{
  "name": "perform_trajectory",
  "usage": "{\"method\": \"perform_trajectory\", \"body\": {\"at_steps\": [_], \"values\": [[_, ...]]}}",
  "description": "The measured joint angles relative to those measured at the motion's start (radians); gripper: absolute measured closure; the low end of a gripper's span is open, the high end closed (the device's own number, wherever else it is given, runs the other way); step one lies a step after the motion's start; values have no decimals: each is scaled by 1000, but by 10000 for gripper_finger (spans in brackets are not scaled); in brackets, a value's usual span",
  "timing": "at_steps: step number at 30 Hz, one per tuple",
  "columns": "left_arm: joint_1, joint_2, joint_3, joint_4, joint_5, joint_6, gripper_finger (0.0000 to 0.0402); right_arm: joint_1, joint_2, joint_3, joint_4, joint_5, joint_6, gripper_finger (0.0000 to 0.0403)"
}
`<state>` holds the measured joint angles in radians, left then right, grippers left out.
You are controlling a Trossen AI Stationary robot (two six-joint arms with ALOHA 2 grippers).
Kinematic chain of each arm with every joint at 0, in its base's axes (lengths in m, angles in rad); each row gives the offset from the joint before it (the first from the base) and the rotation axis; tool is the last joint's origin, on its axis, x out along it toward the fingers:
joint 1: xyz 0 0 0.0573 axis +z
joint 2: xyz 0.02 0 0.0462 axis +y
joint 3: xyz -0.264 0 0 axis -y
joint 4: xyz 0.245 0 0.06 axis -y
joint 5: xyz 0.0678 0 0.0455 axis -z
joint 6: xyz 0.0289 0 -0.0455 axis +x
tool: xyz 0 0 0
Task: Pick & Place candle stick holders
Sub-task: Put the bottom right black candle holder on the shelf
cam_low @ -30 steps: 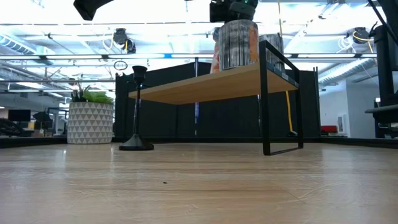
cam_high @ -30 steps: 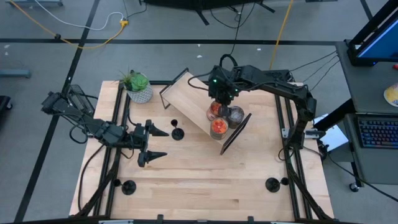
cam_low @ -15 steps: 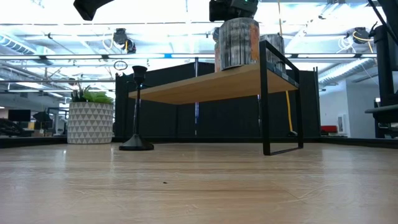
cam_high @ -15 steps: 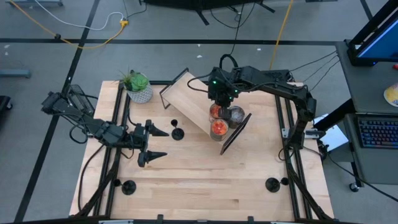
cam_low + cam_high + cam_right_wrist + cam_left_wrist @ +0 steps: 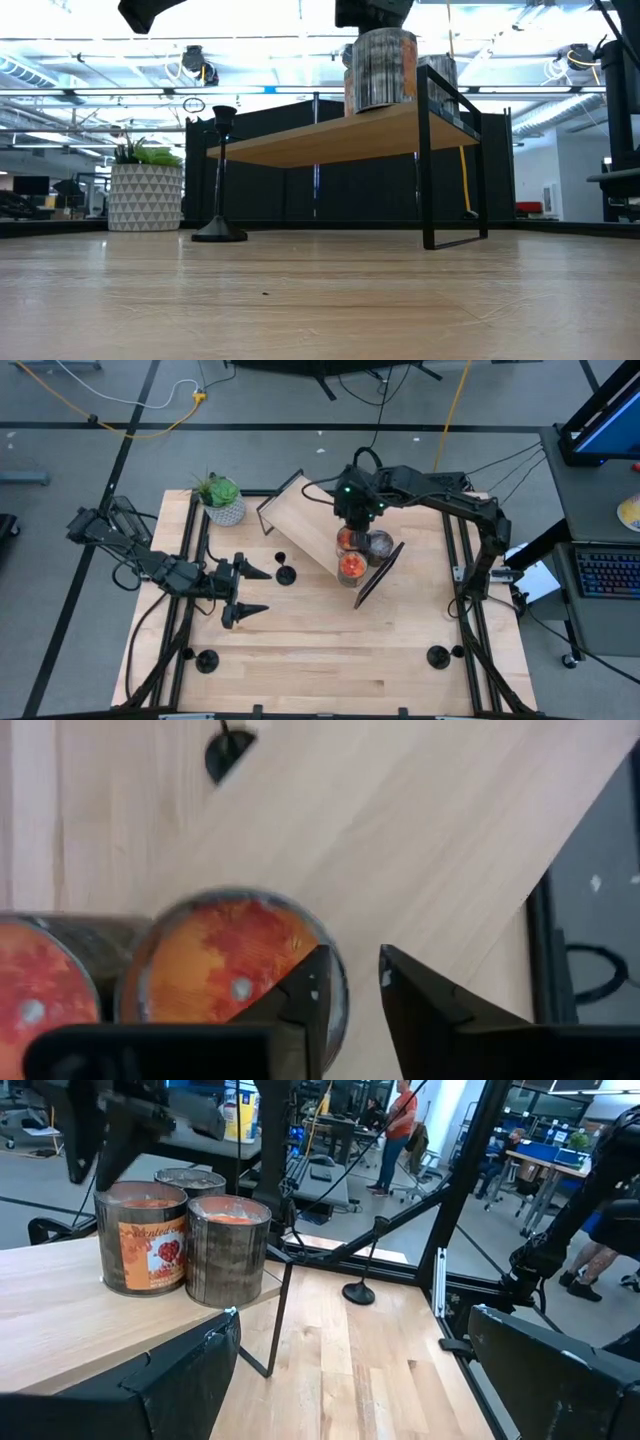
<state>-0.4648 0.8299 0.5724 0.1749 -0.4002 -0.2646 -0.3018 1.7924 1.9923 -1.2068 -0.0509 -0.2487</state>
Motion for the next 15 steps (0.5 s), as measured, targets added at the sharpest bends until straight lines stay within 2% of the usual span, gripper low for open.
{"method": "perform_trajectory", "body": {"at_steps": [5,9,15], "values": [[0,0,0,-1,35,27,4,16,-57,0,43,10,1,312],[0,0,0,-43,45,15,4,48,-120,0,44,102,37,319],[0,-17,0,-74,131,30,4,132,-233,0,3,102,214,358]]}}
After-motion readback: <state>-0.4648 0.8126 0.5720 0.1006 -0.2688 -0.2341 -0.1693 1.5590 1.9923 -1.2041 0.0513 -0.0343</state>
